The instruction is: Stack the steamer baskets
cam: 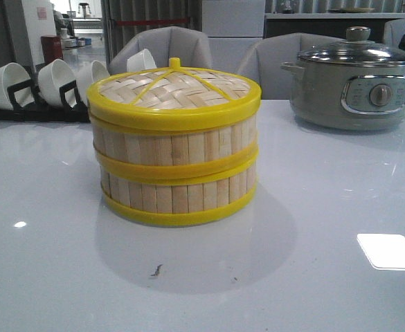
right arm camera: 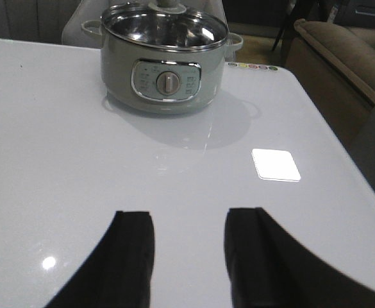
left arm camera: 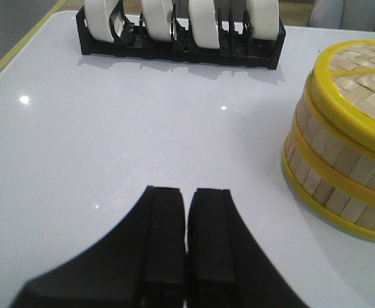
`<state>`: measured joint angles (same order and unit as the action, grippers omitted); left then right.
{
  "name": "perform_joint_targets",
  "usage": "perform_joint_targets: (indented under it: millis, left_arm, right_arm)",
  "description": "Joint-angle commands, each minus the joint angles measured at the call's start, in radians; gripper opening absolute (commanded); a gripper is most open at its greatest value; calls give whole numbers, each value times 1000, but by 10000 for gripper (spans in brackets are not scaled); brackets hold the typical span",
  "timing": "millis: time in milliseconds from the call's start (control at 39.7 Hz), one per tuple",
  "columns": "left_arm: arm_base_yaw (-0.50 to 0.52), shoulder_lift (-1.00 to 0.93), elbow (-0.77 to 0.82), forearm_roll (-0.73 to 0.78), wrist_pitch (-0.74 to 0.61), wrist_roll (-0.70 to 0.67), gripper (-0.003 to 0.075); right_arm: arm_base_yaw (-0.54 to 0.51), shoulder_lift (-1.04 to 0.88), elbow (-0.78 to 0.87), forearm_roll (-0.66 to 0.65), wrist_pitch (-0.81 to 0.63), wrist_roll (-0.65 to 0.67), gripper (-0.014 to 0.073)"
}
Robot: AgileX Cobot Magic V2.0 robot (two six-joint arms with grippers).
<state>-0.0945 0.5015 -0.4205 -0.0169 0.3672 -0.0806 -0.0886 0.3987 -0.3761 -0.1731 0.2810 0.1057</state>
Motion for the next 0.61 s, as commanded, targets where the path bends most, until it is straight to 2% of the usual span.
perform_joint_targets:
  millis: [0, 328, 580]
  left_arm:
    - [-1, 1, -27, -7, -83, -6, 85]
    - [-1, 1, -27, -7, -83, -6, 85]
    - [-1, 1, -27, -7, -83, -6, 85]
  right_arm:
    - [-7, -35, 7, -16, -133, 0, 372]
    - [-7, -168, 109, -16, -172, 0, 372]
    - [-7, -185, 121, -16, -178, 0, 372]
